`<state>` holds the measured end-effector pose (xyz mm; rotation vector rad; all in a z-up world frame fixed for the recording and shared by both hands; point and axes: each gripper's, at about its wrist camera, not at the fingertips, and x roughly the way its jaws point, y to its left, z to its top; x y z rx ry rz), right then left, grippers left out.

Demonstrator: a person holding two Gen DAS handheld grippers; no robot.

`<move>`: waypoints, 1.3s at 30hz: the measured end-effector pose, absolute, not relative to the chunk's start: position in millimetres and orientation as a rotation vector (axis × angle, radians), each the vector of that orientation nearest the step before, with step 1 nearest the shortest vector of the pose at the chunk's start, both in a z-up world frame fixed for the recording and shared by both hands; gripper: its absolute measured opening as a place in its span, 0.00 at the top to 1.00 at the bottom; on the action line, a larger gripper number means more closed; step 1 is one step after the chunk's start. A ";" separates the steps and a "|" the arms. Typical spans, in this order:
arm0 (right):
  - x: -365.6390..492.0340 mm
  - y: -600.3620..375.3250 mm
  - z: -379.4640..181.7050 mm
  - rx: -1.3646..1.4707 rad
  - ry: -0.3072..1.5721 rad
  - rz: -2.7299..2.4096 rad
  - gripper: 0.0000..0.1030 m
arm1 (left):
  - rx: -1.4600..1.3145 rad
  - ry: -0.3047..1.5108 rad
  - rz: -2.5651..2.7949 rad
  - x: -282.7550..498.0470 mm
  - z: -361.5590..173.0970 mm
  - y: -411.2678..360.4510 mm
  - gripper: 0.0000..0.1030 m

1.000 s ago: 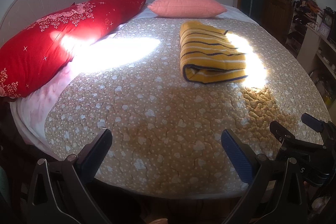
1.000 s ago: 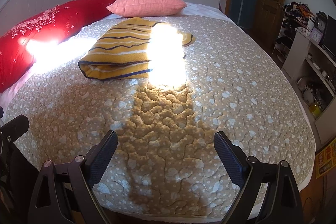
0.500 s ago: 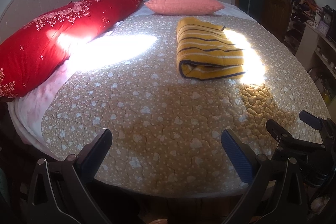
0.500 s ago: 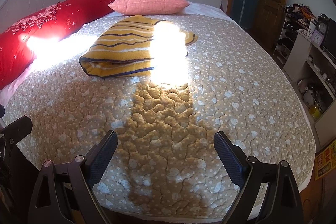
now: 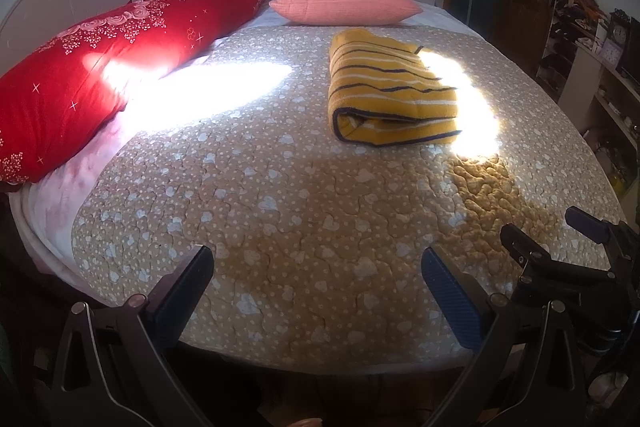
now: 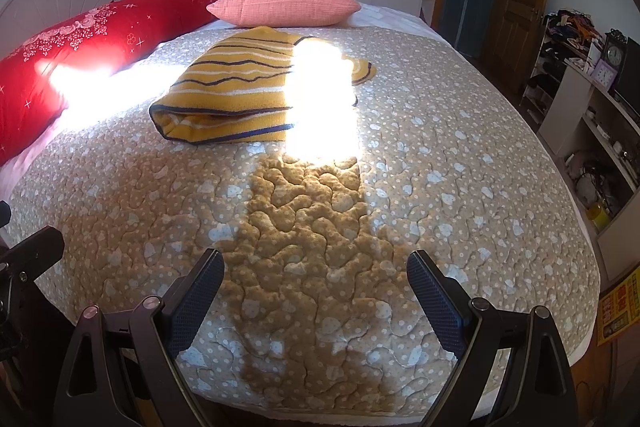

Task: Fold small clothes

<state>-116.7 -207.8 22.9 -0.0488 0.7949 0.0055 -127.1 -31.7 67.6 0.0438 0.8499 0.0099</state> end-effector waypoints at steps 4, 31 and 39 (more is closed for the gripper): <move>-116.6 -209.6 21.6 -0.044 0.797 0.005 0.08 | 0.041 0.859 0.010 -126.6 65.2 -31.0 0.00; -122.1 -196.5 18.8 -0.173 0.766 -0.054 0.08 | -0.006 0.920 0.020 -121.3 49.9 -21.7 0.00; -124.4 -193.1 19.7 -0.247 0.749 -0.120 0.08 | 0.015 0.933 0.007 -120.2 45.4 -28.1 0.00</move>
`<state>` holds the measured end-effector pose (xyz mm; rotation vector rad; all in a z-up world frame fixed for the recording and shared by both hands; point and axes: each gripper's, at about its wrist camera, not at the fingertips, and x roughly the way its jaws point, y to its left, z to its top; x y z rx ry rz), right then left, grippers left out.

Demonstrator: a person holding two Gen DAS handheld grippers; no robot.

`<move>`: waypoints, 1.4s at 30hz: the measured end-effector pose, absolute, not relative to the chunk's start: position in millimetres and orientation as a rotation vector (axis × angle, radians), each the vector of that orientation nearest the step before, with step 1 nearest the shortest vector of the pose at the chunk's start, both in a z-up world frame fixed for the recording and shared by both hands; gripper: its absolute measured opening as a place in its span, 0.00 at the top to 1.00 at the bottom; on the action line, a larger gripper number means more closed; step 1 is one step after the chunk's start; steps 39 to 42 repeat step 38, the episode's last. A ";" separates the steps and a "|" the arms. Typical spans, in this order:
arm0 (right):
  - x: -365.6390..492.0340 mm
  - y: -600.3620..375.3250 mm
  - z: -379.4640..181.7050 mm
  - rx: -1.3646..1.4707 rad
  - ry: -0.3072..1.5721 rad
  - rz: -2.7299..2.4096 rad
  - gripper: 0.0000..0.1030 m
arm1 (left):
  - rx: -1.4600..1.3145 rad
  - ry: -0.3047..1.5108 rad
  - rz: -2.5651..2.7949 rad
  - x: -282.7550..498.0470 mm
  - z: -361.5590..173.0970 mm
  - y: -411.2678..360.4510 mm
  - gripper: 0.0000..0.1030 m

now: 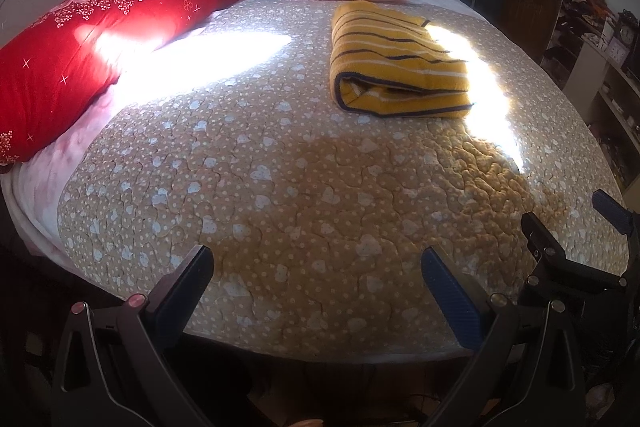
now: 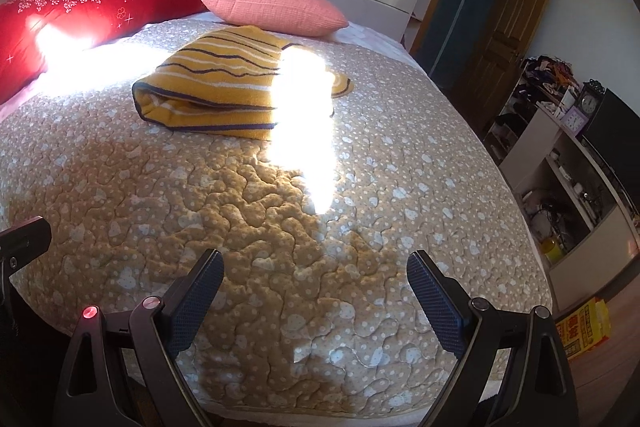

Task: Fold small clothes

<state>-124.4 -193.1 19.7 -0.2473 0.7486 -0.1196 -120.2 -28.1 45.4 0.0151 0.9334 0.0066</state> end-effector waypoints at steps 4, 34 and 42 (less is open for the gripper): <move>-121.0 -194.9 14.9 -0.245 0.776 -0.134 0.08 | 0.007 0.937 0.014 -119.4 44.9 -24.9 0.00; -121.9 -186.3 15.1 -0.261 0.774 -0.117 0.08 | -0.010 0.969 0.004 -115.0 36.0 -23.6 0.00; -122.1 -185.6 16.4 -0.264 0.769 -0.115 0.08 | -0.010 0.950 0.004 -116.0 37.8 -22.9 0.00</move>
